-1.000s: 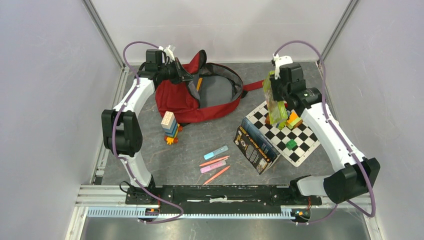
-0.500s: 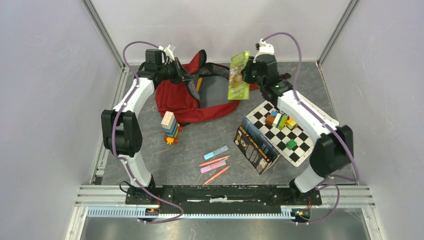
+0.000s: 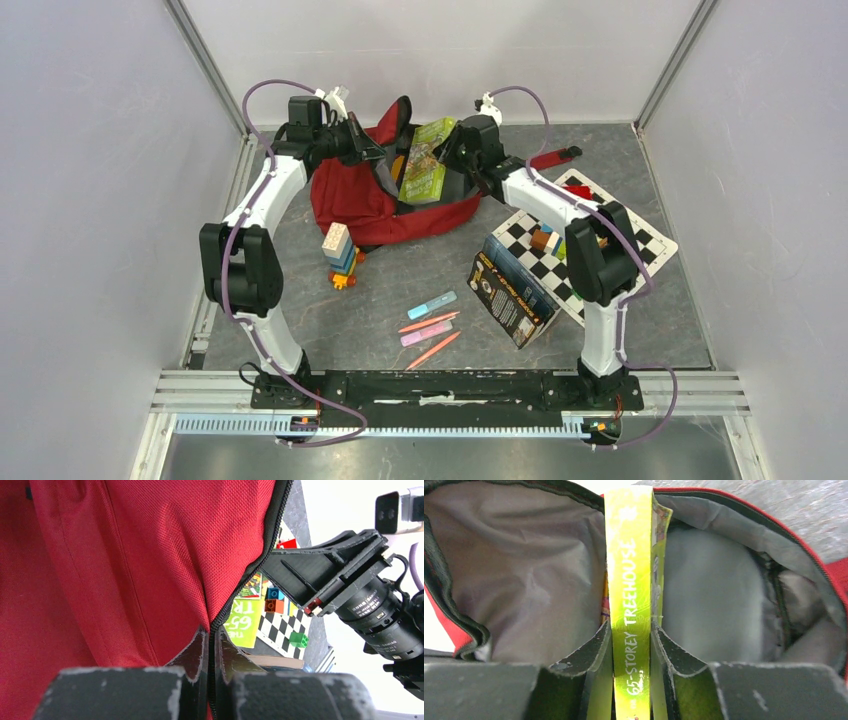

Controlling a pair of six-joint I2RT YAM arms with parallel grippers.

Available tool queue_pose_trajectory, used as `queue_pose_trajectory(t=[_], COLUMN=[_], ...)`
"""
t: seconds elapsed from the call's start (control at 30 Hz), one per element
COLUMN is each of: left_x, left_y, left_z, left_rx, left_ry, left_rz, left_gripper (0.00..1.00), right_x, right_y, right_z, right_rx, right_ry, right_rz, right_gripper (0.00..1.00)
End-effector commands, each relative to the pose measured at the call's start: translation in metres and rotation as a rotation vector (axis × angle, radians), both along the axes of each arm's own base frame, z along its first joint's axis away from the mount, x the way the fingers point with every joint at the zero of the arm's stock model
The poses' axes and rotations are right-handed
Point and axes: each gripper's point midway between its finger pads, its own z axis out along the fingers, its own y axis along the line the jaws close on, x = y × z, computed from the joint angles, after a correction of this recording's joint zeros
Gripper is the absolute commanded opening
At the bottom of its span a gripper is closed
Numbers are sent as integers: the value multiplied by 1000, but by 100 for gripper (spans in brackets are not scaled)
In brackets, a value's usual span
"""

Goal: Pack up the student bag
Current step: Place the book in the student bag.

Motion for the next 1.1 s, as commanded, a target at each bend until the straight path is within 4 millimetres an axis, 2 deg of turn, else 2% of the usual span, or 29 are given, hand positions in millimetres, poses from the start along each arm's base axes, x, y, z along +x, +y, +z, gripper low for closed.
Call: queue_pose_trajectory(t=[0.0, 0.13, 0.27, 0.6, 0.77, 0.9, 1.07], left_x=[1, 3, 4, 7, 8, 9, 12], left_y=[-1, 0, -1, 0, 1, 1, 1], left_z=[46, 46, 50, 59, 60, 59, 55], left_rx=[-29, -25, -32, -30, -28, -28, -27], left_ry=[-121, -124, -125, -146, -149, -148, -139], left_rz=[-22, -24, -26, -21, -17, -17, -19], left_gripper=[2, 2, 2, 2, 2, 2, 2], right_x=[22, 30, 36, 40, 40, 37, 37], right_y=[35, 54, 66, 81, 71, 66, 77], right_z=[85, 89, 75, -20, -61, -85, -93], right_rx=[249, 301, 363, 379, 285, 229, 224], right_ry=[-149, -136, -99, 74, 146, 196, 201], right_rz=[8, 24, 25, 8, -44, -57, -29], right_gripper=[0, 0, 0, 0, 0, 0, 0])
